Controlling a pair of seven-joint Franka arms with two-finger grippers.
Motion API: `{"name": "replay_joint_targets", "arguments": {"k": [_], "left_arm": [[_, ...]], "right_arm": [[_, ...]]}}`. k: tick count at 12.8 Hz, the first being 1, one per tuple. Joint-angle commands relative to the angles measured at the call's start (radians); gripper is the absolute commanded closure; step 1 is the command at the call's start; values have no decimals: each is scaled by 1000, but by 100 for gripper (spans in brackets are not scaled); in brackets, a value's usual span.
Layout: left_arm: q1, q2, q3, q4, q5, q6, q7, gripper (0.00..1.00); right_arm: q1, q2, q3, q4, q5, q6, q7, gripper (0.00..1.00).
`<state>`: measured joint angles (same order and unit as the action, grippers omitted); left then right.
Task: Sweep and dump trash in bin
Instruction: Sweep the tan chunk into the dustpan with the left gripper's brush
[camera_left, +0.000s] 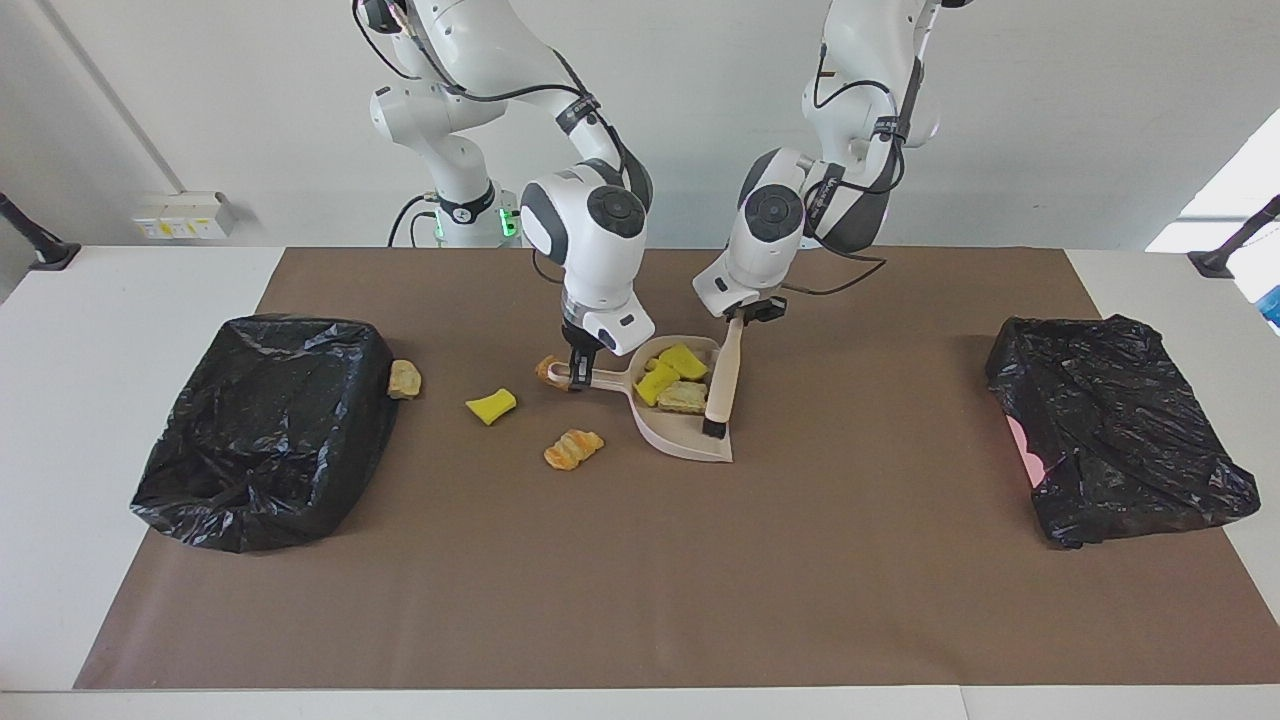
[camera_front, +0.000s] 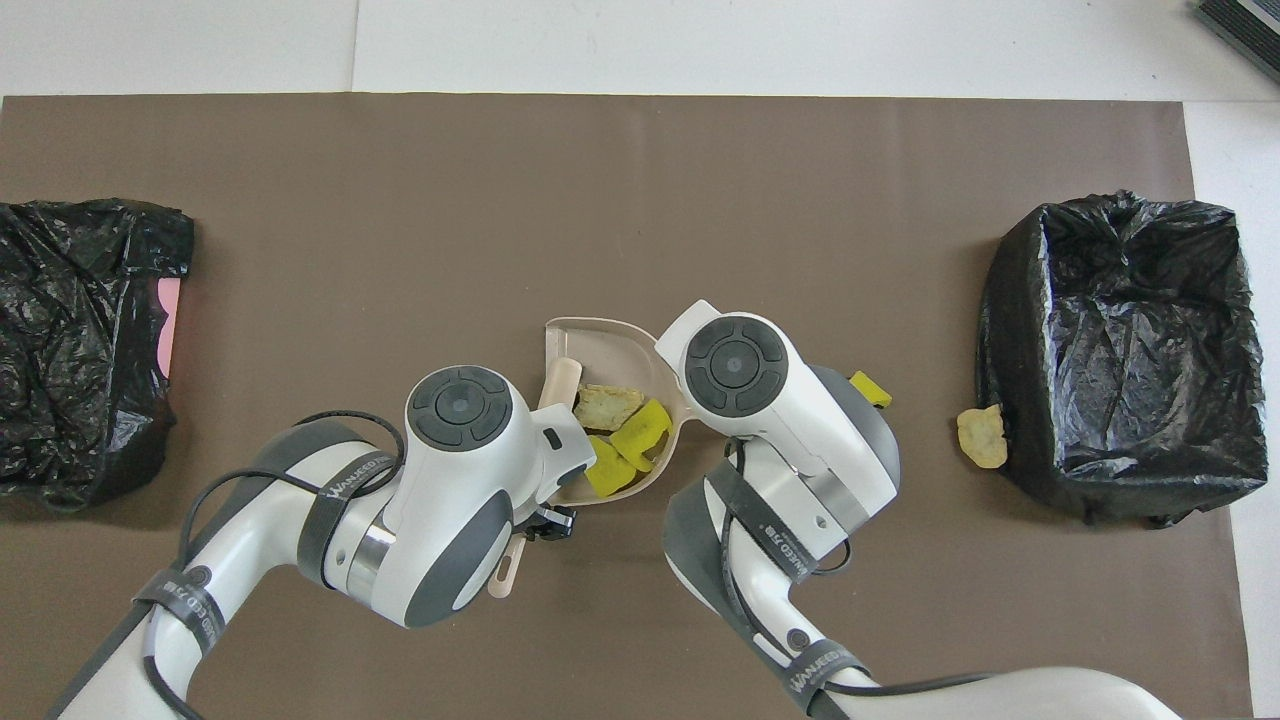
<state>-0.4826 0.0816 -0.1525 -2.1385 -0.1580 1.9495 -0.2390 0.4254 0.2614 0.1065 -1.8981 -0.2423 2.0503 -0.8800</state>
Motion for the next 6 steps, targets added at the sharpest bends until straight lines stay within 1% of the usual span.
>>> {"name": "replay_joint_targets", "arguments": {"k": [1, 4, 6], "left_arm": [[-13, -23, 18, 5, -38, -47, -64, 100], [1, -28, 25, 84, -38, -133, -204, 100], [-1, -39, 27, 126, -32, -185, -317, 100]], "right_arm": [[-20, -27, 4, -6, -8, -16, -5, 100], [-43, -48, 5, 8, -8, -54, -33, 100], [-83, -68, 5, 17, 6, -74, -85, 100]]}}
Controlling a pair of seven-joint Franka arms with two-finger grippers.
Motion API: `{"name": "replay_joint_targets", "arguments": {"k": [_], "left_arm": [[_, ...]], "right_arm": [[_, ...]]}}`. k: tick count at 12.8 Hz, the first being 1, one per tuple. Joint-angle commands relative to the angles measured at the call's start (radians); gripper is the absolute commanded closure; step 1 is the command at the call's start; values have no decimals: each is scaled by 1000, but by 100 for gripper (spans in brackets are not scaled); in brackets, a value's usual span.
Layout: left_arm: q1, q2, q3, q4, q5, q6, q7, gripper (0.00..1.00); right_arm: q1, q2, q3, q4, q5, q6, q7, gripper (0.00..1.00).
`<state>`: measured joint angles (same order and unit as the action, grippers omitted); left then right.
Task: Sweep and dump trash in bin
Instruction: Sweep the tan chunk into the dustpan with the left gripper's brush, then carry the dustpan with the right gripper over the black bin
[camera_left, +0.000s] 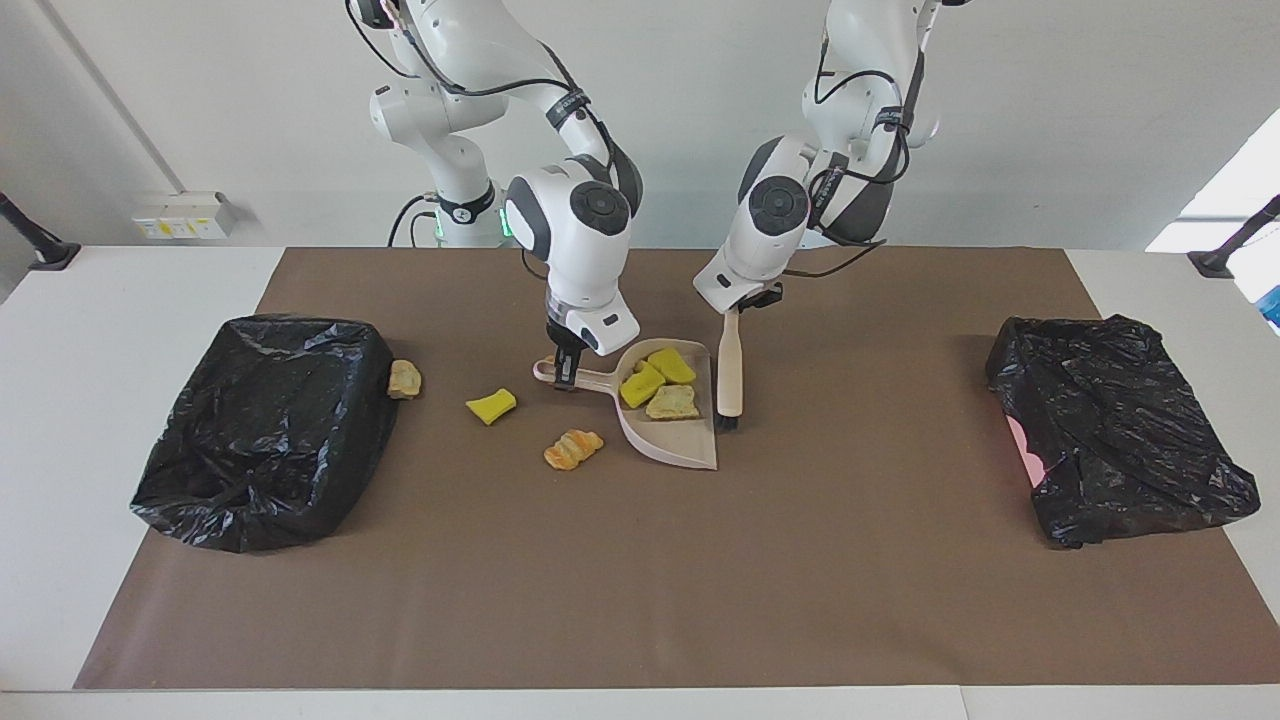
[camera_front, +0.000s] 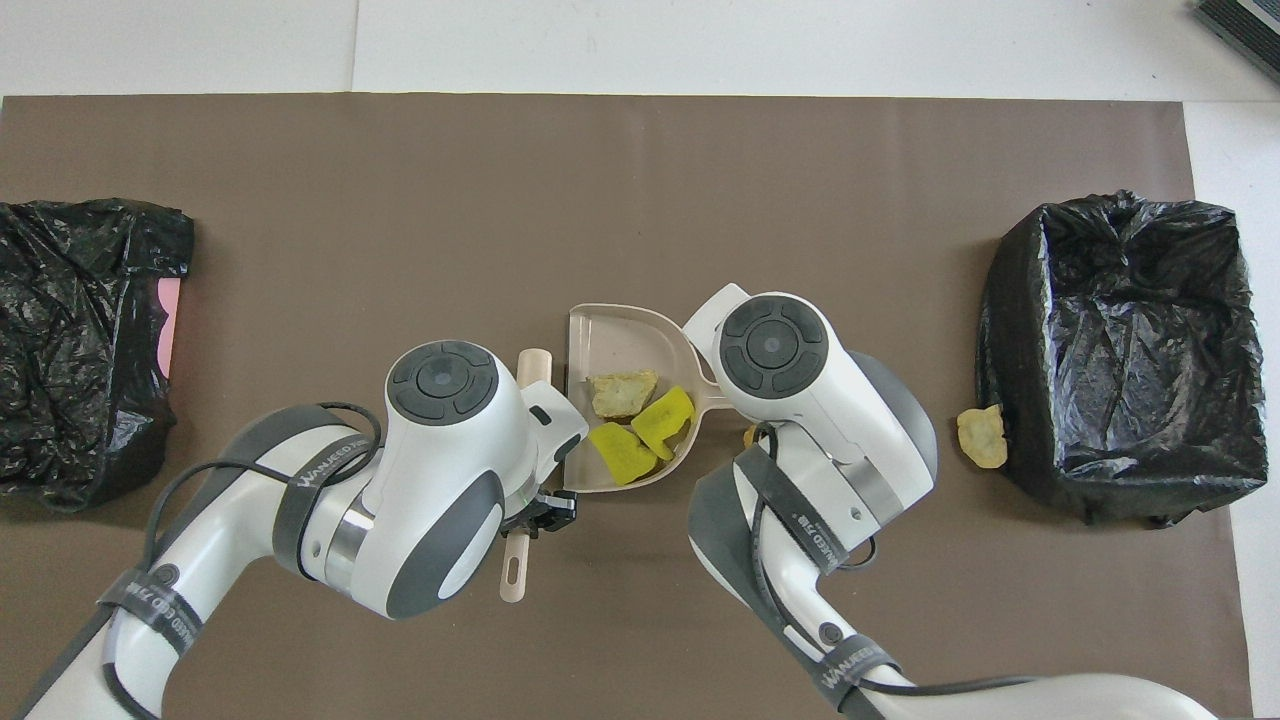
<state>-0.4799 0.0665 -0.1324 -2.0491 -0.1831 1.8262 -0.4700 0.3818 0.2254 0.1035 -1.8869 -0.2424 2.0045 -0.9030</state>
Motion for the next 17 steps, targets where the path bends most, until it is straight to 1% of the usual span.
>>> {"name": "replay_joint_targets", "arguments": {"k": [1, 2, 4, 5, 6, 7, 9, 10, 11, 12, 14, 17], "left_arm": [[-12, -43, 4, 30, -7, -83, -137, 100], [-22, -60, -4, 14, -7, -99, -175, 100], [-86, -114, -4, -76, -13, -40, -179, 100], [-115, -157, -6, -154, -15, 49, -179, 100], [-168, -189, -4, -230, -15, 135, -174, 100], [-199, -195, -6, -271, -15, 189, -170, 100], [-241, -182, -6, -292, -21, 218, -170, 100], [-253, -177, -6, -302, -56, 238, -170, 100], [-273, -180, -4, -322, -103, 292, -176, 100], [-276, -180, -6, -328, -113, 317, -182, 100], [-278, -175, -6, -332, -134, 320, -249, 100], [-292, -169, -6, -339, -134, 324, -263, 100]], "right_arm": [[-53, -44, 8, 15, 29, -41, -94, 100], [-72, -49, 8, 28, 41, -58, -121, 100], [-113, -52, 8, 66, 55, -101, -183, 100], [-132, -58, 8, 84, 60, -119, -224, 100], [-153, -64, 8, 94, 66, -127, -256, 100], [-178, -70, 8, 106, 80, -142, -292, 100], [-225, -74, 5, 153, 90, -188, -374, 100], [-253, -74, 4, 182, 89, -222, -401, 100], [-280, -74, 4, 208, 89, -252, -419, 100], [-305, -74, 2, 230, 87, -272, -454, 100], [-374, -74, -1, 267, 87, -300, -552, 100], [-474, -74, -1, 311, 72, -329, -693, 100]]}}
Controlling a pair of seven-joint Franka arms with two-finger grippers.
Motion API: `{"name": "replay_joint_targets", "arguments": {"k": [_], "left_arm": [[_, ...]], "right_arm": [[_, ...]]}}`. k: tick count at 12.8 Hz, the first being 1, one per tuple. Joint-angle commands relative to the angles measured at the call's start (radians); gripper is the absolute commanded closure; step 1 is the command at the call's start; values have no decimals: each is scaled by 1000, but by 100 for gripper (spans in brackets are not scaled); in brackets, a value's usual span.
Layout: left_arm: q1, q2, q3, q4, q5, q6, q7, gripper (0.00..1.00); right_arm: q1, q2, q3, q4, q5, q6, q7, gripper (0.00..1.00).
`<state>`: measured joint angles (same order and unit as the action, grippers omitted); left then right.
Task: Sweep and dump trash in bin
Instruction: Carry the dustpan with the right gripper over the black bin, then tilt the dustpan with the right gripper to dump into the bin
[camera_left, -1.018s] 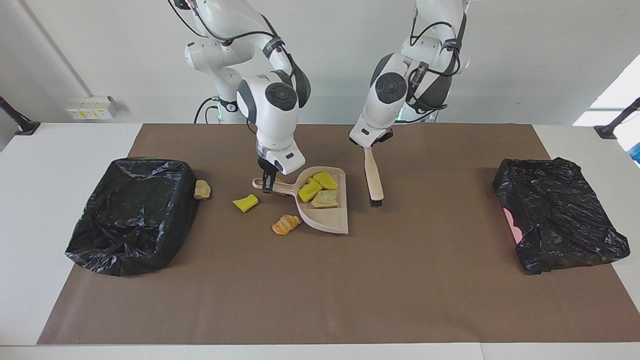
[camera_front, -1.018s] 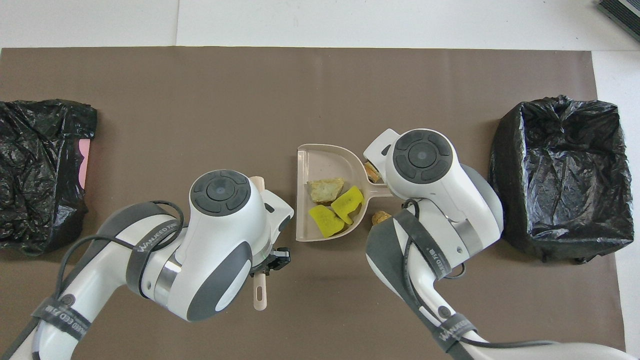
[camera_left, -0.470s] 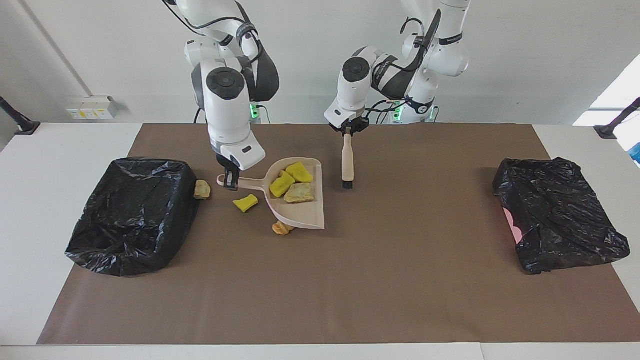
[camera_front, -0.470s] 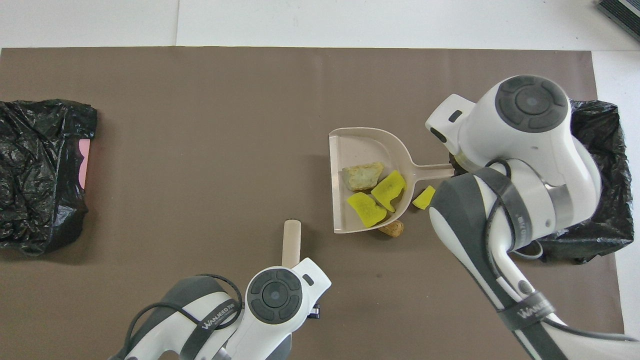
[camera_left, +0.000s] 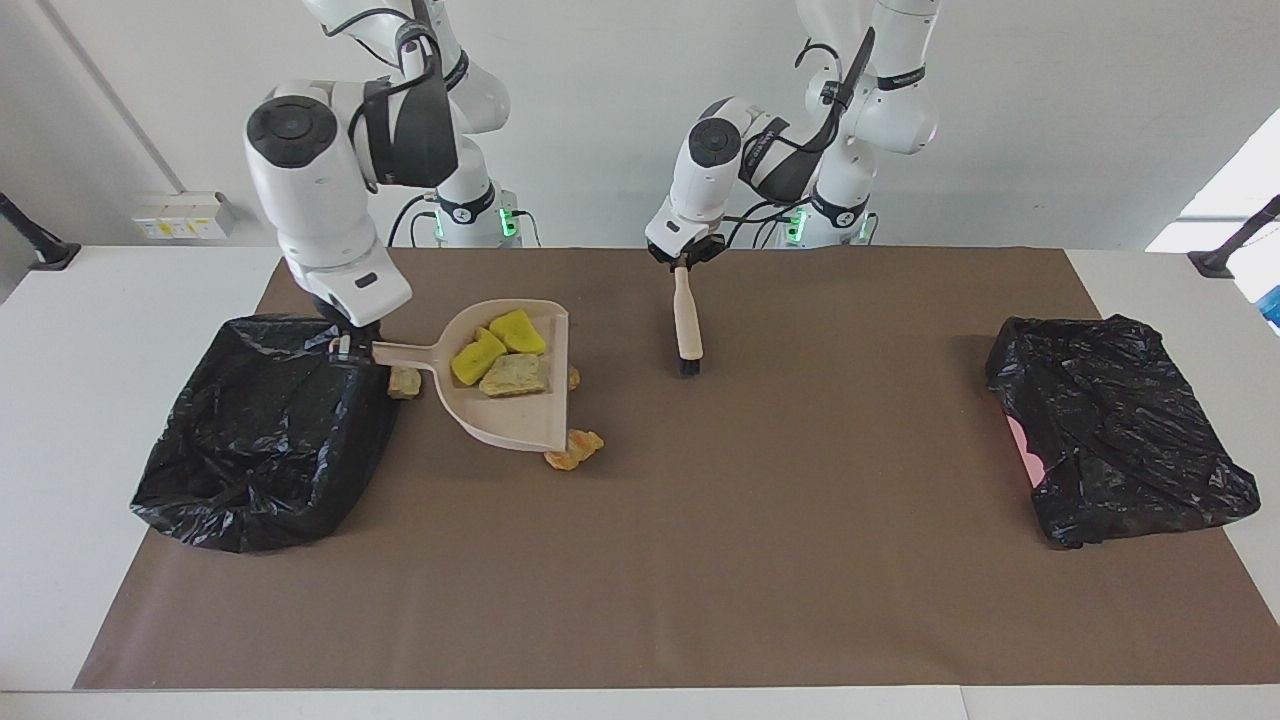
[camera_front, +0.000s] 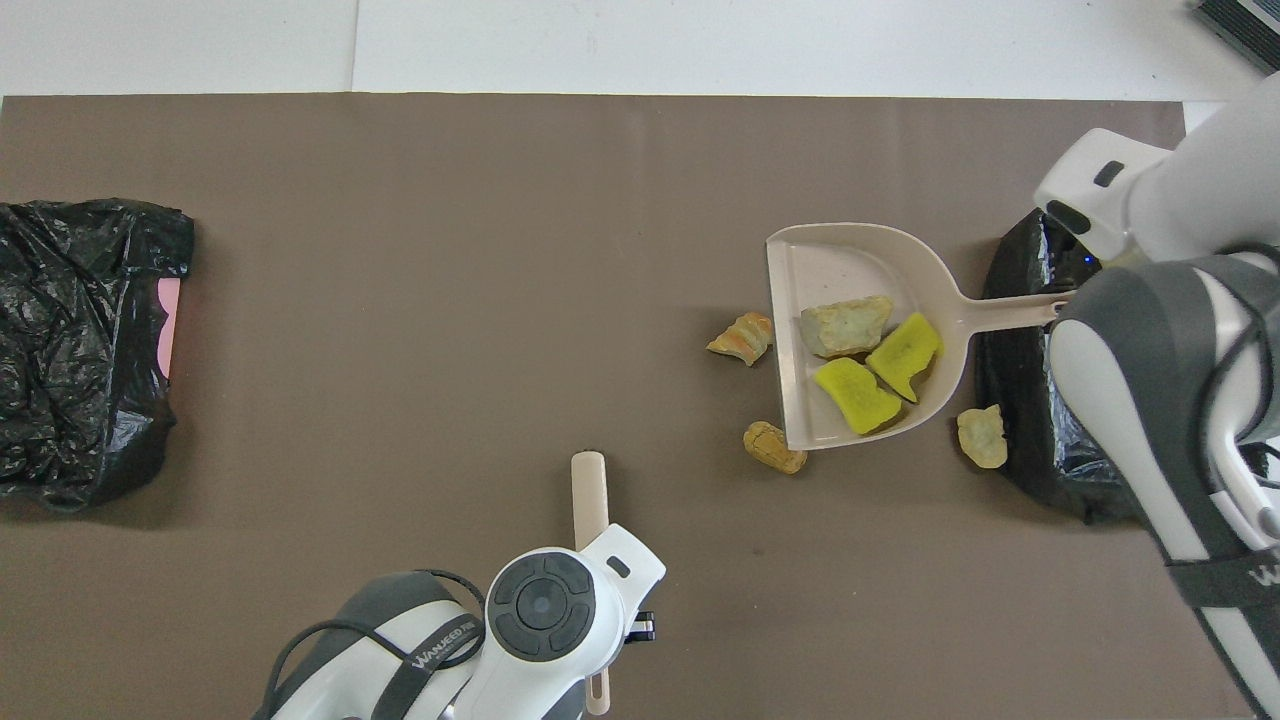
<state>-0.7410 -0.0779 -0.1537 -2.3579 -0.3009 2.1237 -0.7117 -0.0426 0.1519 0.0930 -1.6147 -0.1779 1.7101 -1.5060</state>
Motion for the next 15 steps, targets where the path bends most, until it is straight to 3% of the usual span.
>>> {"name": "replay_joint_targets", "arguments": {"k": [1, 5, 8, 12, 15], "left_arm": [[-31, -25, 16, -30, -18, 29, -18, 100], [-31, -11, 17, -30, -17, 50, 21, 100], [-31, -10, 17, -30, -18, 73, 18, 100], [-31, -8, 17, -32, -18, 81, 20, 100], [-41, 10, 16, -30, -18, 117, 17, 100]], "right_arm": [[-84, 0, 8, 42, 5, -35, -152, 100], [-239, 2, 8, 42, 3, -15, -333, 100], [-293, 0, 7, 42, -131, 25, -382, 100], [-379, -5, 7, 7, -244, 233, -392, 100], [-398, -50, 5, -91, -349, 376, -384, 100]]}}
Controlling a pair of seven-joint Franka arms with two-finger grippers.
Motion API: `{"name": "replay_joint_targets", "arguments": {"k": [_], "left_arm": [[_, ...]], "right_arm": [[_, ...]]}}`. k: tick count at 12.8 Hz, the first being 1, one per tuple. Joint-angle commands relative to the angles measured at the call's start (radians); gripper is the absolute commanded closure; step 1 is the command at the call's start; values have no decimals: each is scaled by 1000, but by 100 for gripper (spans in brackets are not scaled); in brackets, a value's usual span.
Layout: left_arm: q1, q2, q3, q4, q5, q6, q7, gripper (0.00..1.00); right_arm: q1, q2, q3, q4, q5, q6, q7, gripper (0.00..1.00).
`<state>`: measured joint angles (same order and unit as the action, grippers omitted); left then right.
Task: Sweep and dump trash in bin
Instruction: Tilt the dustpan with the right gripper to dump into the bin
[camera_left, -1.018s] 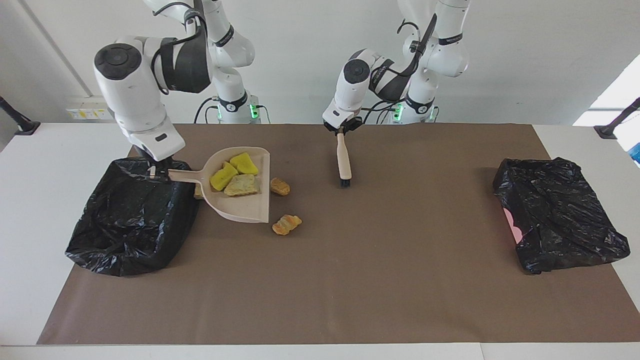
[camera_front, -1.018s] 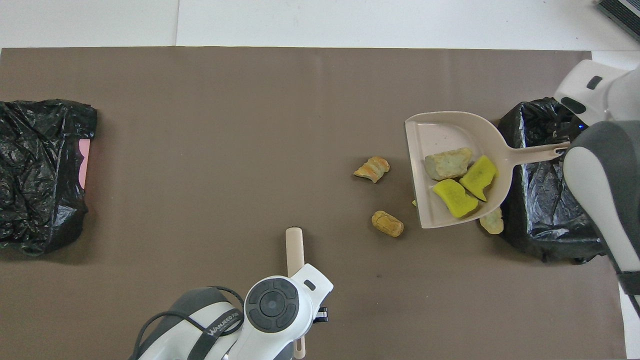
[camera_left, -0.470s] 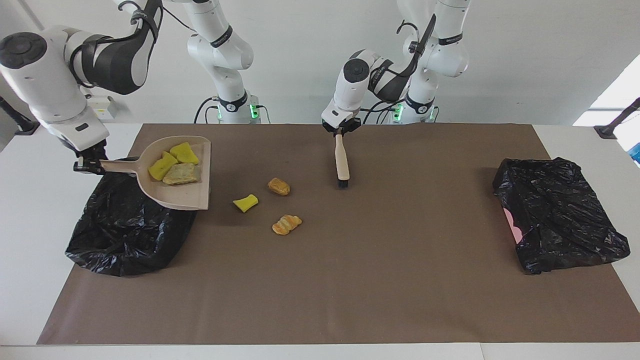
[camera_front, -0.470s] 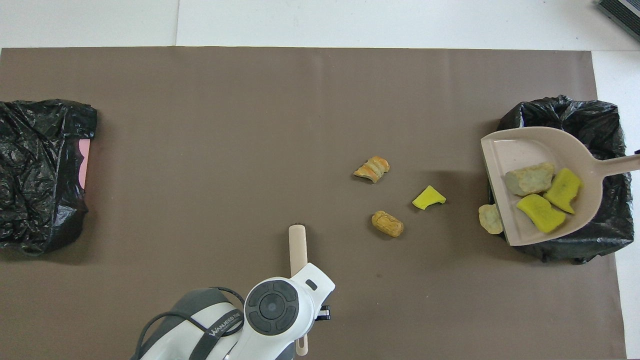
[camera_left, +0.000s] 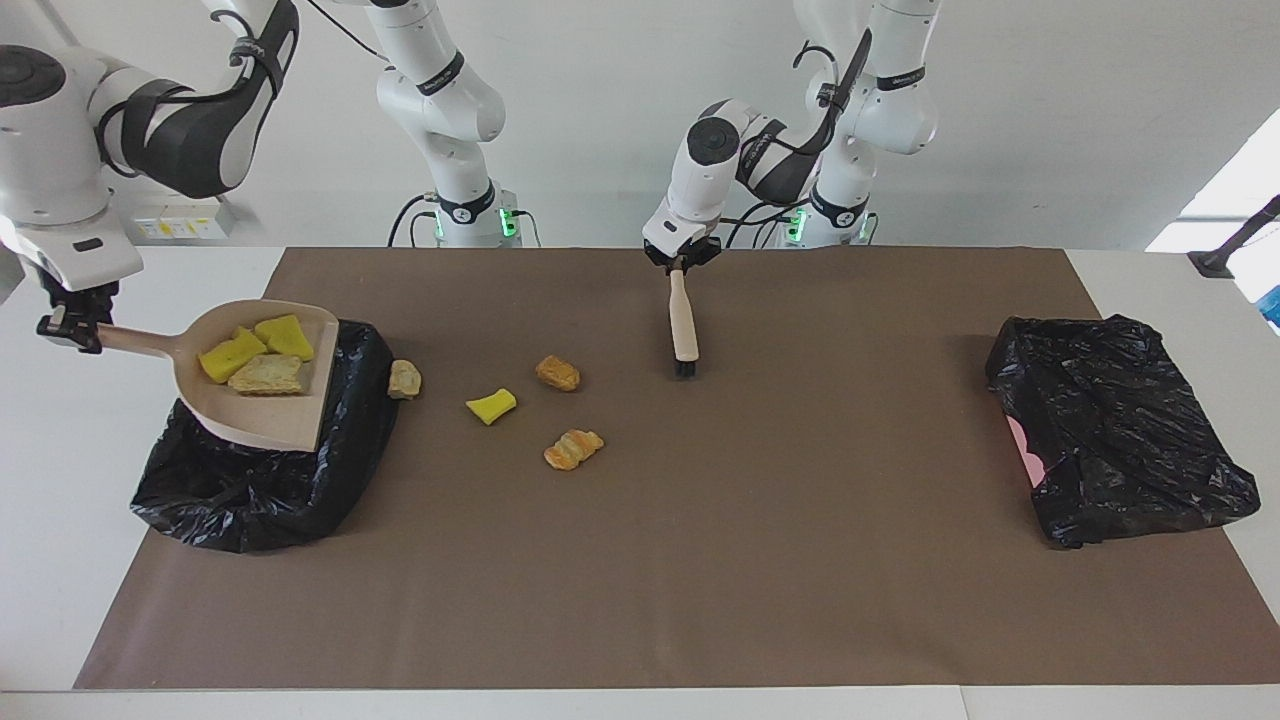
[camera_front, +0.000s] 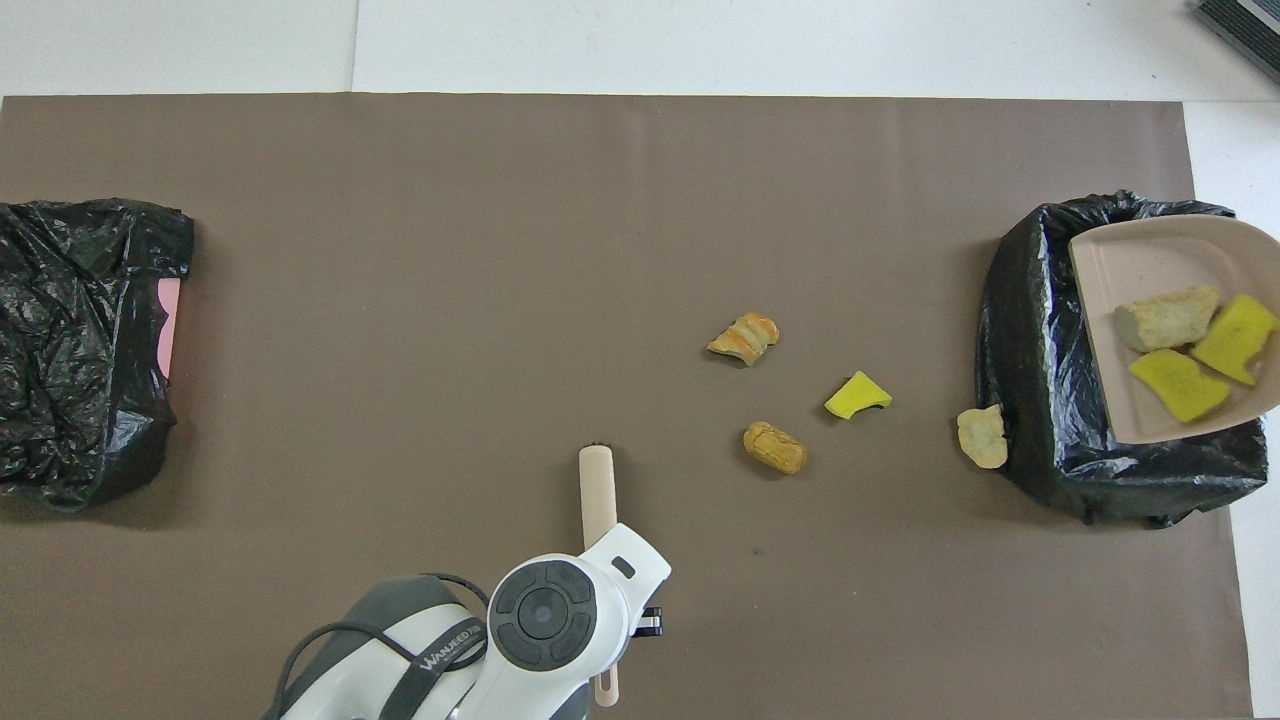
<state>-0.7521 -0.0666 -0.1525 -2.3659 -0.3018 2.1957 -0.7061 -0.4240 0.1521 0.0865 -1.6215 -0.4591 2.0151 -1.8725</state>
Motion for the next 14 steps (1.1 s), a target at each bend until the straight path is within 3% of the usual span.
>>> {"name": "replay_joint_targets", "arguments": {"k": [1, 4, 5, 6, 7, 12, 14], "left_arm": [[-41, -1, 14, -22, -17, 45, 7, 100], [-49, 16, 14, -22, -19, 47, -3, 100], [-49, 16, 16, -21, -19, 50, -9, 87], [-47, 21, 17, -16, -17, 52, -6, 49], [-42, 27, 19, -9, -17, 46, 0, 0], [137, 25, 27, 56, 4, 24, 5, 0], [216, 22, 27, 80, 84, 10, 7, 0]], "right_arm": [[-15, -72, 12, -122, -135, 101, -13, 100], [19, -112, 13, -191, -298, 139, 27, 100], [42, -120, 13, -204, -358, 123, 42, 100], [54, -132, 13, -211, -375, 104, 47, 100], [53, -134, 13, -219, -378, 115, 52, 100], [59, -134, 16, -219, -392, 122, 53, 100], [59, -134, 16, -216, -400, 137, 52, 100]]}}
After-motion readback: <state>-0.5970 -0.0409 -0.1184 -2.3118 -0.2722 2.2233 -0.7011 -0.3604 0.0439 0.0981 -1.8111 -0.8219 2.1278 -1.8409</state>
